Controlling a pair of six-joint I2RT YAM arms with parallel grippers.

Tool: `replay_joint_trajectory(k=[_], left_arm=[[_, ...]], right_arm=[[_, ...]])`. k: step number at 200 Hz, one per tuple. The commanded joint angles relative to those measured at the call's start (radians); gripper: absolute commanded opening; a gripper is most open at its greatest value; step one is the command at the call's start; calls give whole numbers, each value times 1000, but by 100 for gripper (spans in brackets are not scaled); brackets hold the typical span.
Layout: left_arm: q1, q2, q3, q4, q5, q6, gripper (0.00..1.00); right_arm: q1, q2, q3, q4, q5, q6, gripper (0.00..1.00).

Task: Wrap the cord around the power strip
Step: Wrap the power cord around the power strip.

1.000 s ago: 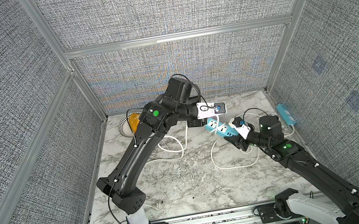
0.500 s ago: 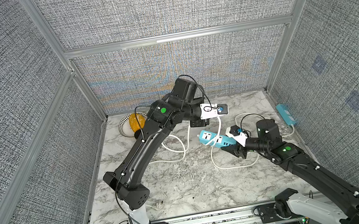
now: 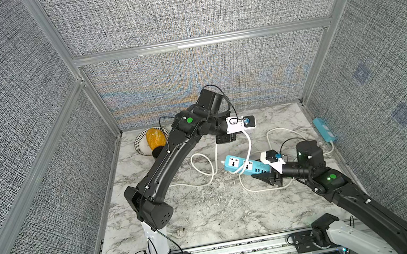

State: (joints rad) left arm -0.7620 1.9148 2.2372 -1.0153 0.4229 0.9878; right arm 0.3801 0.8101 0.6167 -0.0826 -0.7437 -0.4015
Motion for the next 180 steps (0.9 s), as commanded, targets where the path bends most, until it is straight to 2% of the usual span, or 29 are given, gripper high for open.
replay_joint_trajectory(k=[1,26,108,127,153,180], left_arm=[[9,10,-7,29,72,-42,0],[12,22,-17,29,125,-66,1],[15,36,-87,30,224,-153,8],[28,35,-108,59,261,-194,13],[53,25,-156,150,331,-278,25],[64,16,-206,240,388,-347,28]], right_arm=[[0,-39,-26,157,-57,45,0],[1,-65,-61,266,-61,98,0],[-16,-81,-90,418,-68,183,0],[-30,-88,-94,439,-81,199,0],[-43,-94,-103,463,-102,216,0],[-51,-100,-111,469,-109,224,0]])
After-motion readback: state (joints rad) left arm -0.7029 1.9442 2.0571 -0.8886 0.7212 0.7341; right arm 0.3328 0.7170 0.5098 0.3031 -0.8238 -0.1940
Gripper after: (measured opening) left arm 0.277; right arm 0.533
